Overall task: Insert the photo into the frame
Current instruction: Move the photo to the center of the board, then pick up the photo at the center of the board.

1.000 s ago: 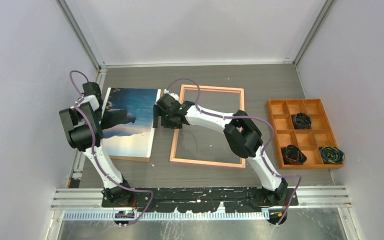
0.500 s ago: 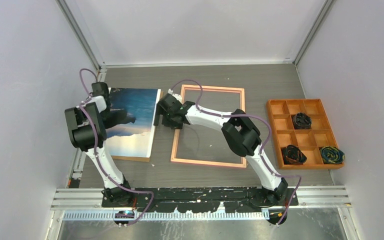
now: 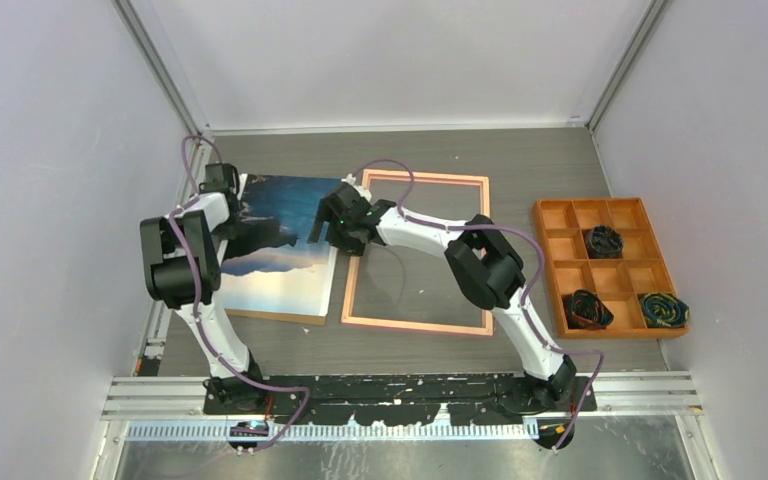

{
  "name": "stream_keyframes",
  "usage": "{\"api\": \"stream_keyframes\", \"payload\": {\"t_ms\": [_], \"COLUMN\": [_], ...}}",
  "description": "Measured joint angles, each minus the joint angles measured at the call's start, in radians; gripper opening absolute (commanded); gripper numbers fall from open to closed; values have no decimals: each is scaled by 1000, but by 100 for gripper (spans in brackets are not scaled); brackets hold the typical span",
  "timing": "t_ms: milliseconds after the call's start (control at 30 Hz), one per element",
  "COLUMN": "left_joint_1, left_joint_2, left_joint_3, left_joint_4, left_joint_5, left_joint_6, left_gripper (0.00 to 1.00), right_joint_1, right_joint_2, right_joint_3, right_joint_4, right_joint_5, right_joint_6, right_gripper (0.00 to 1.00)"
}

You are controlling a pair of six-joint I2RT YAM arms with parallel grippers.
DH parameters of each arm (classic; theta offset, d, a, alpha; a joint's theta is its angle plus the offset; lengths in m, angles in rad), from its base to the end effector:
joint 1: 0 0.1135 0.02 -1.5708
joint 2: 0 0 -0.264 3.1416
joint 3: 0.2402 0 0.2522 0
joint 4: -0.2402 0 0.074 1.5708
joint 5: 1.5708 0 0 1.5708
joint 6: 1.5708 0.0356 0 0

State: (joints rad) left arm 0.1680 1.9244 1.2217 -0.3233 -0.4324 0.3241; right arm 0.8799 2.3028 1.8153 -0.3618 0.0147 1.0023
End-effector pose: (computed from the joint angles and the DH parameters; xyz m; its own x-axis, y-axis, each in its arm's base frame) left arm 0.3842 0.0803 0.1577 -0.9158 0.1380 -0.3771 -0.0784 0.8597 0.5048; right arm 0.3275 0.3953 0.1659 -0.9017 0.2317 -0.3649 -0.0083 0.8347 0.5507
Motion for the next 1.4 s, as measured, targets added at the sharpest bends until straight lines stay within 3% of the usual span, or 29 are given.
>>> {"api": "stream_keyframes", "payload": {"t_ms": [133,733,1400], "left_joint_1": [3,3,0], "left_joint_2": [-9,-44,-70], "left_joint_3": [-9,-63,-95], "left_joint_4": [1,43,44], "left_joint_5": [14,26,40], "left_joint_6": [-2,27,29], "left_gripper": [52,54,53], "right_joint_1": [-2,60,88], "right_joint_2": [-2,-67,-86], "right_joint_3": [-16,-80,-130], "right_joint_4": [17,-134,-169], "right_joint_5": [-21,-66,-167], "right_joint_6": [36,113,205], "right_gripper": [81,82,64]}}
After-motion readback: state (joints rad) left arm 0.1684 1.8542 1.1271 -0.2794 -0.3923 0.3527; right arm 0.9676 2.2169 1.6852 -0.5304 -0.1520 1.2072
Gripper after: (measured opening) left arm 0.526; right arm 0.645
